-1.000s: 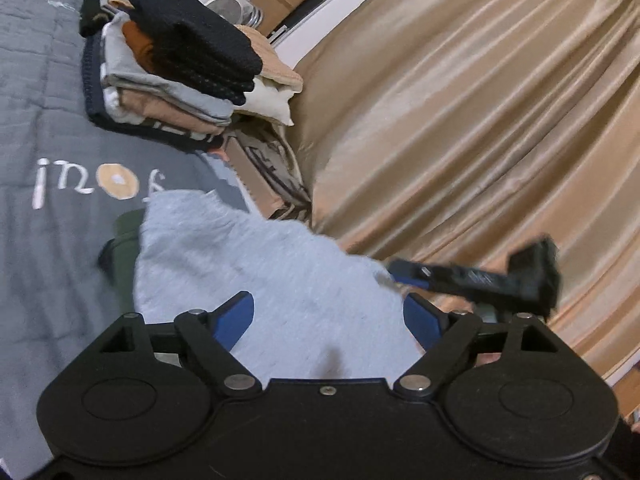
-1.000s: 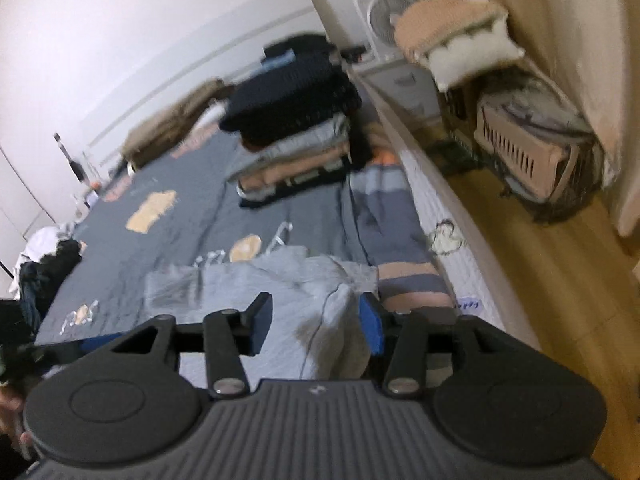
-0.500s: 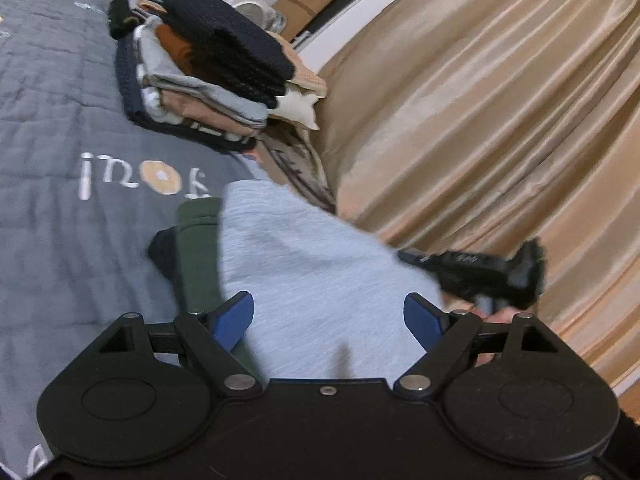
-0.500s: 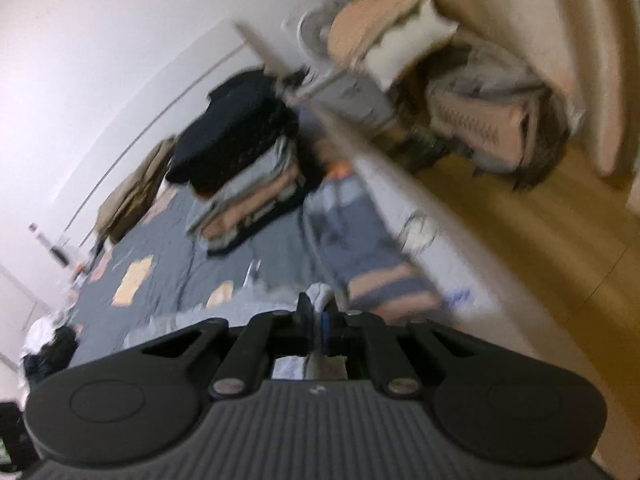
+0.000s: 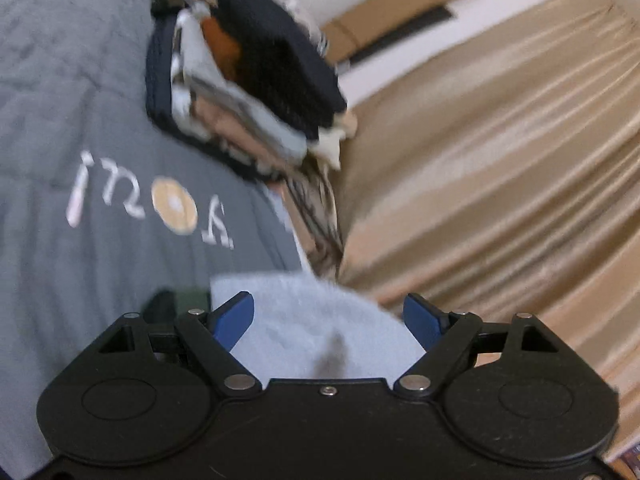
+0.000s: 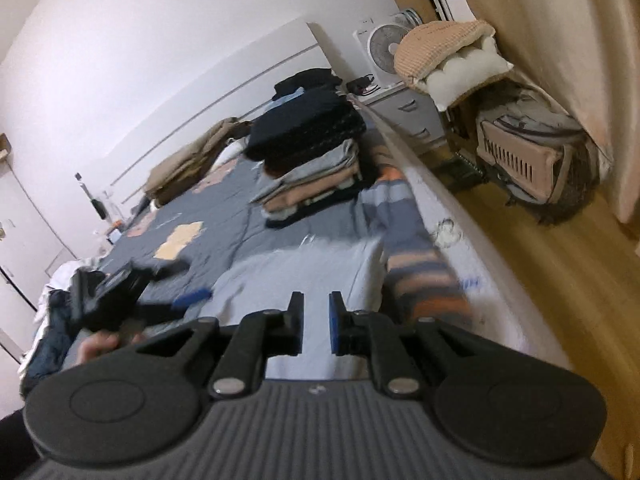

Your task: Fold clothes

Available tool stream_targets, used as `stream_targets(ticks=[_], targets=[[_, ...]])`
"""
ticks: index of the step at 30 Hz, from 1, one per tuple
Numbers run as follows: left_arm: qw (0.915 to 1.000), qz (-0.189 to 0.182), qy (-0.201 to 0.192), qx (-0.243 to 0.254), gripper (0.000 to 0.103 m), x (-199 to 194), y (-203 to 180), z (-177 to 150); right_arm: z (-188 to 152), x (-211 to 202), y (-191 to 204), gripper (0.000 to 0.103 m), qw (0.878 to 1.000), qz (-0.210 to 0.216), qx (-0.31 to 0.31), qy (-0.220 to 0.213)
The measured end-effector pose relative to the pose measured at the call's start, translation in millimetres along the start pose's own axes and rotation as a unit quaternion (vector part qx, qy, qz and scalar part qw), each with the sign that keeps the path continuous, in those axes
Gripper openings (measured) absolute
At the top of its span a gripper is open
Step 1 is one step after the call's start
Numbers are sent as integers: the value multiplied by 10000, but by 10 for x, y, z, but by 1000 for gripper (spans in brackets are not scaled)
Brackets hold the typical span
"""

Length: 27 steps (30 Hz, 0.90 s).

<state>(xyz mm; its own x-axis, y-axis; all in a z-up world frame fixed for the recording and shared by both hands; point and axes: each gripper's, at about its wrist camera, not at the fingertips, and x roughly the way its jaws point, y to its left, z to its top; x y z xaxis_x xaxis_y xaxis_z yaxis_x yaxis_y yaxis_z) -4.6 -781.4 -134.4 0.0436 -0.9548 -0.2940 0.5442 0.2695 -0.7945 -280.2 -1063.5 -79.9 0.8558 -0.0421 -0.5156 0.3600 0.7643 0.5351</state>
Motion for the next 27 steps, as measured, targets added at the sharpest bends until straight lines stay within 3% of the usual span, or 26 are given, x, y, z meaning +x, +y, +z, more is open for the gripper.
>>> stream_targets(ticks=[3, 7, 9, 13, 17, 18, 22, 27], targets=[[9999, -17, 52, -90, 82, -203, -49, -45, -262, -204, 38, 12, 9996, 269, 48, 56], [9966, -568, 569, 152, 85, -492, -362, -403, -612, -475, 89, 12, 9979, 628, 111, 131], [9924, -803, 888, 291, 87, -618, -534, -679, -782, -603, 112, 13, 9965, 798, 149, 174], [9788, -1329, 1551, 160, 87, -744, -739, -1199, -903, -541, 44, 13, 9953, 750, 447, 419], [9769, -1027, 1871, 94, 88, -735, -667, -1491, -904, -440, -46, 13, 9962, 318, 490, 653], [9778, -848, 1917, -3, 87, -734, -585, -1525, -906, -424, -90, 13, 9954, 339, 559, 698], [9745, -837, 2013, -532, 85, -930, -289, -1596, -910, -414, -198, 10, 9937, 404, 698, 774], [9704, -764, 2267, -324, 88, -1154, -396, -1725, -955, -459, -254, 10, 9930, 353, 713, 874]])
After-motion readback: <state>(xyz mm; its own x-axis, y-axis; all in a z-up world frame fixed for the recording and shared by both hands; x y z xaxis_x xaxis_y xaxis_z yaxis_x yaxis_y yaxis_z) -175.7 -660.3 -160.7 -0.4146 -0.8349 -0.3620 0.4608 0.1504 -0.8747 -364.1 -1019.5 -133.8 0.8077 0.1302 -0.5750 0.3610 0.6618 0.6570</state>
